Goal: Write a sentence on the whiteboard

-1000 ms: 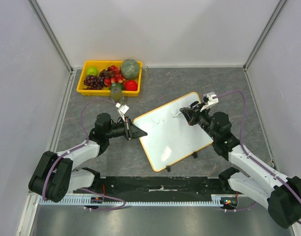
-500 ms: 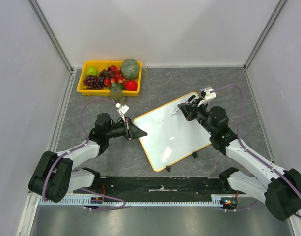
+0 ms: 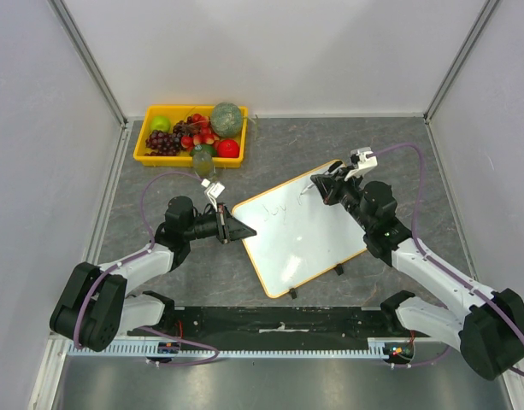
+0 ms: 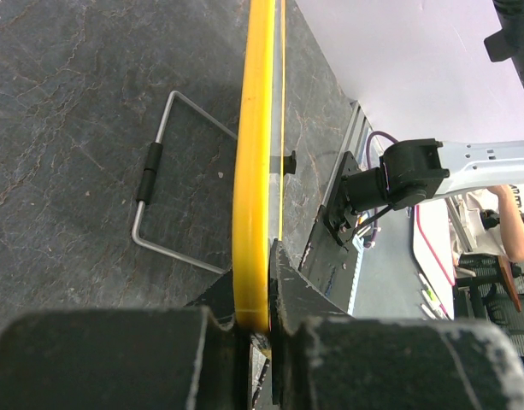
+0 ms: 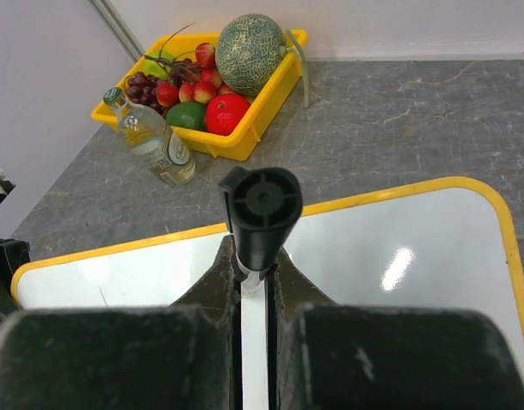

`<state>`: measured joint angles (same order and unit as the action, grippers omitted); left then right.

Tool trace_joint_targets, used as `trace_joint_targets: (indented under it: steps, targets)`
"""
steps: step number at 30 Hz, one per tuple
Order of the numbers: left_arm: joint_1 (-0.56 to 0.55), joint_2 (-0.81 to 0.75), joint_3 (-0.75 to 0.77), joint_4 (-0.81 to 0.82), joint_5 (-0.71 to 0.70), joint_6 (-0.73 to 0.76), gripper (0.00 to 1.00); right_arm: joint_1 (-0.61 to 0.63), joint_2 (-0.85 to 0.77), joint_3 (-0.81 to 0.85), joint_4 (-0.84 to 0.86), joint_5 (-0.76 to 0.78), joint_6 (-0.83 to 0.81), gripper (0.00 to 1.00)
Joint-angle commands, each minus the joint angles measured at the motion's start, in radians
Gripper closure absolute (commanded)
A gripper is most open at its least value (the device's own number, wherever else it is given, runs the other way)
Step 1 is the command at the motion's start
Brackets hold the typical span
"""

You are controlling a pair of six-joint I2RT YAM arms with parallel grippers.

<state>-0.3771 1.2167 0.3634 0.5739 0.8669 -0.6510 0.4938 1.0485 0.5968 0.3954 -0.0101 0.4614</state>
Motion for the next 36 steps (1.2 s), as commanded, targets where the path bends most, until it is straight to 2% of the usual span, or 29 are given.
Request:
trace_joint_targets:
  steps: [1,28,36]
  targets:
    - [-0.032,0.017,-0.044,-0.057,0.072,0.228,0.98,-0.006,0.027,0.005,-0.062,0.101,-0.050,1.00]
    - [-0.032,0.014,-0.046,-0.057,0.069,0.226,0.98,-0.003,-0.051,-0.153,-0.153,0.068,-0.056,1.00]
    - [-0.034,0.014,-0.046,-0.057,0.070,0.226,0.98,-0.004,-0.114,-0.085,-0.184,0.070,-0.024,1.00]
